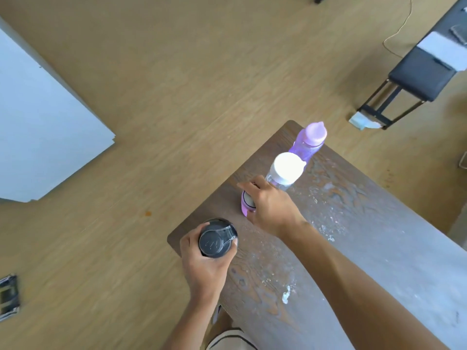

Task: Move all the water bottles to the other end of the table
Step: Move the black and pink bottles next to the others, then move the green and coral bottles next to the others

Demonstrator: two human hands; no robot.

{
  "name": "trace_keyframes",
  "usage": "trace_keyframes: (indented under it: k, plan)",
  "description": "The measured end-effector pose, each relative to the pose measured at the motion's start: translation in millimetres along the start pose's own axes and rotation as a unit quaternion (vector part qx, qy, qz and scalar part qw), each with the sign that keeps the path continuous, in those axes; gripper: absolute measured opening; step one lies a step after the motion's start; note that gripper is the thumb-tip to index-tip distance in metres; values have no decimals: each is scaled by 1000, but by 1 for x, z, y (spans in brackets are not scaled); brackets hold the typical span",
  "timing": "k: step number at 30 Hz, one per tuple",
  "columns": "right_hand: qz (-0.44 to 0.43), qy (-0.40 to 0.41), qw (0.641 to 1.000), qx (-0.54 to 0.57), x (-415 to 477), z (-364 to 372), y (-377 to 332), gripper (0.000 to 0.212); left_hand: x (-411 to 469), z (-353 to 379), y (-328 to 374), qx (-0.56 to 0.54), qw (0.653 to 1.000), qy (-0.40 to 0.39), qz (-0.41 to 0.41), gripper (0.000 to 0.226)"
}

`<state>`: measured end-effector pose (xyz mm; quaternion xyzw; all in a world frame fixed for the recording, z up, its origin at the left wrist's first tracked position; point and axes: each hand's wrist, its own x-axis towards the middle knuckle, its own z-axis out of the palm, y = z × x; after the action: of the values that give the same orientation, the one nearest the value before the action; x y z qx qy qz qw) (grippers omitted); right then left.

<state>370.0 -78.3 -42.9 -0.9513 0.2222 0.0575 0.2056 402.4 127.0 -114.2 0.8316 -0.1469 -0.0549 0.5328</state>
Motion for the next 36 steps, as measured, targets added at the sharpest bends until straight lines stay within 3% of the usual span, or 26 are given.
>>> trace_keyframes:
  k: [7,11,13,16,18,20,22,24,27,29,32,36]
  plan:
    - [12,37,999,9,-4,-2,4,70,1,-2,-2,44,998,-11,-37,70]
    - [-37,73,996,-22,-26,-14,8,80,-3,-3,8,96,994,-31,-46,98]
    - [-58,102,993,19,-41,-26,0,74,4,-14,11,132,991,-6,-1,105]
    - [-42,186,978,87,-98,-43,9,53,5,-28,28,114,984,35,135,84]
    - [-5,263,957,124,-155,-52,27,39,-5,-25,46,59,982,-9,177,65]
    - [57,287,944,151,-222,-58,50,33,-33,-1,74,19,977,-144,155,55]
    - [145,282,934,165,-293,-60,74,32,-82,37,102,-3,937,-301,176,49]
    - [225,285,917,165,-368,-57,96,31,-150,78,130,-1,871,-449,200,49]
    - [332,323,871,161,-483,-49,127,25,-252,132,153,-3,770,-594,232,46]
    - [401,371,827,132,-556,-41,145,21,-312,166,167,-20,723,-637,267,44]
    - [496,424,753,85,-653,-19,169,22,-391,213,200,-20,686,-646,336,56]
    - [595,394,691,115,-731,28,199,55,-462,264,228,45,646,-652,395,81]
